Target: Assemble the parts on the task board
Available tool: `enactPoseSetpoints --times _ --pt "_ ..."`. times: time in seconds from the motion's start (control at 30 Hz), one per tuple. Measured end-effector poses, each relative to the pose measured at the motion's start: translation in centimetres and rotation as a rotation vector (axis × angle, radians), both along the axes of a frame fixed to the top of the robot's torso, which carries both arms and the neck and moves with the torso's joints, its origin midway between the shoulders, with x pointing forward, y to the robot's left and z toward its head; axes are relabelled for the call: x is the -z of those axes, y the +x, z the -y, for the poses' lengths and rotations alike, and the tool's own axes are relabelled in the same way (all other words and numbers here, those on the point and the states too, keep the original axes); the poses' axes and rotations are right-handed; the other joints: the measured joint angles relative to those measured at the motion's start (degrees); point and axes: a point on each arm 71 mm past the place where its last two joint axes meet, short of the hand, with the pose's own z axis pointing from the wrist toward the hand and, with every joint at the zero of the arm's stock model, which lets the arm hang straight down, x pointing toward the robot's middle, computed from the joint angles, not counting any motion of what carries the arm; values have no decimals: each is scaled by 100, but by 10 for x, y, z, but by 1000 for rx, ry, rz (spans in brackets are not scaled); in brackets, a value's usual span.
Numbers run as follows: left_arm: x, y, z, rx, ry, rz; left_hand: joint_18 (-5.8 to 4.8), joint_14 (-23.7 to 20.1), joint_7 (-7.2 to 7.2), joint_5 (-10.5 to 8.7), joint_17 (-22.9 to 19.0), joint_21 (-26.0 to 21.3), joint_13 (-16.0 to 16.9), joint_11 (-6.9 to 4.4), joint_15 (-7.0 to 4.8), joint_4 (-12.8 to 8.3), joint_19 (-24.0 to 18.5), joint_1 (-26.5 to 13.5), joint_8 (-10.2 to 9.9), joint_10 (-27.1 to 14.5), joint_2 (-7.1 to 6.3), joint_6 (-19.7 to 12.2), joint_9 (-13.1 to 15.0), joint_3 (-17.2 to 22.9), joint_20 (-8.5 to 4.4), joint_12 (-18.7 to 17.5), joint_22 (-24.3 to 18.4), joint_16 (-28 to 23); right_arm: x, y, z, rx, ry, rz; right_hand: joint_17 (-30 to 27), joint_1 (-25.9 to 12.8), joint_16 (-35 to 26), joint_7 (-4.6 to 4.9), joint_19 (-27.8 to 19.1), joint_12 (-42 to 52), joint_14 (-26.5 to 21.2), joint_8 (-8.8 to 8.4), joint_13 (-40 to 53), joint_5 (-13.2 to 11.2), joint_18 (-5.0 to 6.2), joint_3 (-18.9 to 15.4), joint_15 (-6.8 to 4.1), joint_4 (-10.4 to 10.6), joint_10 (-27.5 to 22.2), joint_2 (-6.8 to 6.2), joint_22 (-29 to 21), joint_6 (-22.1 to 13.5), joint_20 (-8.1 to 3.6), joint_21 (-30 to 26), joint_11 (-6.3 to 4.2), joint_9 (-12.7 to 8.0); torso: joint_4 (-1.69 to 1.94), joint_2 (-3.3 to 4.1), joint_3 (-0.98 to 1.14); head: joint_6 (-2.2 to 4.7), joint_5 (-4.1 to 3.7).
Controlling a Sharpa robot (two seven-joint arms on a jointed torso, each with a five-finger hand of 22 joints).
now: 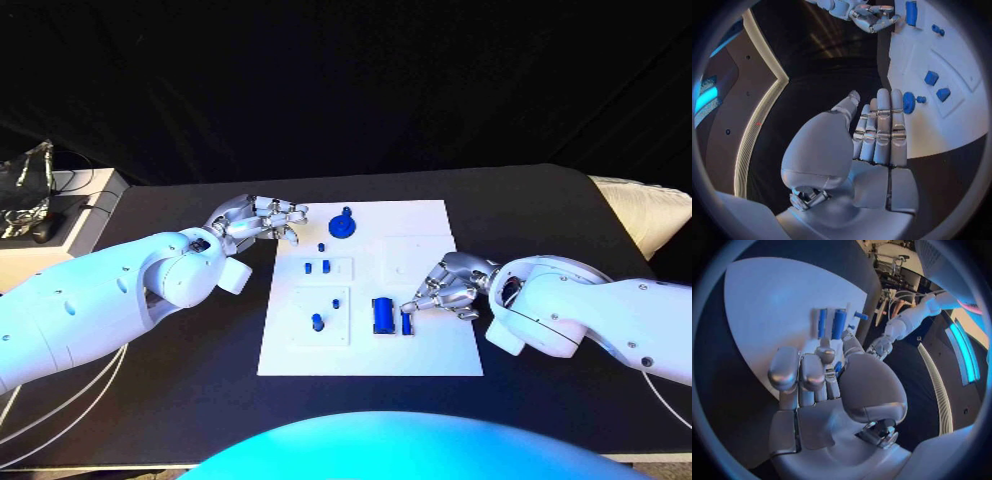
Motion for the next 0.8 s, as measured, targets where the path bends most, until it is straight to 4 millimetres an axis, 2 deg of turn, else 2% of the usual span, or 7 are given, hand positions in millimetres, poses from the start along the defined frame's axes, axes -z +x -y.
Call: enactPoseSetpoints --times 0.17,0.27,0.37,0.5,0.63,0.7,0.8 --pt "3 1 1 -19 -20 -7 -1 -64 0 0 -46 -84 0 0 46 72 -43 -64 0 0 27 0 0 -153 43 27 -85 -110 -9 21 13 70 160 64 -96 1 -99 50 0 -88 -23 -95 -109 56 0 -17 23 -2 -86 0 0 -51 0 -241 25 -19 -6 -5 -4 0 -31" --pt "4 2 1 -43 -33 -7 0 -156 -20 0 -244 -345 0 -32 95 79 -178 -73 0 32 37 20 3 -305 113 46 -339 -525 -12 38 23 123 240 120 -316 59 -350 72 0 -344 -61 -123 -308 66 0 -97 61 -85 -195 58 -1 -92 41 -695 28 -32 -15 -21 -17 1 -51" --pt "6 5 0 -79 -44 -2 -47 -229 -64 0 -492 -664 0 -39 167 95 -364 -58 0 111 94 64 3 -397 216 72 -676 -1104 -12 58 33 179 302 184 -744 191 -846 93 -48 -722 -173 -139 -599 66 132 -105 98 -234 -404 164 -1 -136 85 -1533 68 -41 -40 -52 -35 59 -54" --pt "9 10 -4 -137 -57 10 -135 -129 -91 0 -783 -732 0 -30 284 119 -902 -15 0 156 137 134 2 -421 400 -101 -1399 -2202 -13 81 48 255 363 270 -1430 485 -1884 195 -456 -1311 -423 -195 -1308 66 222 -86 195 -410 -657 269 -586 -381 203 -3829 153 -114 -71 -106 -50 222 -53" --pt "13 17 -6 -204 -74 23 -223 21 -115 0 -894 -736 -1 65 411 134 -1163 13 0 -26 164 110 2 -436 566 -127 -2362 -3368 -15 105 60 336 418 354 -1959 740 -2919 343 -914 -2177 -858 -230 -2413 15 222 -5 382 -536 -909 383 -1336 -674 371 -4711 305 -364 -99 -150 -56 404 -58" --pt "14 19 -5 -228 -83 29 -222 -207 -134 0 -952 -754 -5 137 544 144 -1360 13 0 -200 164 28 2 -446 657 -127 -2675 -3599 -15 114 65 373 440 386 -2405 835 -3681 400 -1193 -3053 -1056 -258 -3740 -62 129 68 530 -608 -754 457 -1973 -748 526 -5088 411 -607 -110 -170 -56 491 -61" --pt "16 23 -3 -260 -96 39 -222 -590 -153 0 -1039 -754 -12 228 665 108 -1567 13 0 -415 164 -33 -2 -493 765 -127 -3059 -3635 -15 125 73 434 476 427 -2963 928 -4403 434 -1770 -3779 -1366 -273 -4934 -191 127 231 713 -651 -728 493 -2639 -779 708 -5113 557 -804 -125 -207 -50 627 -63"
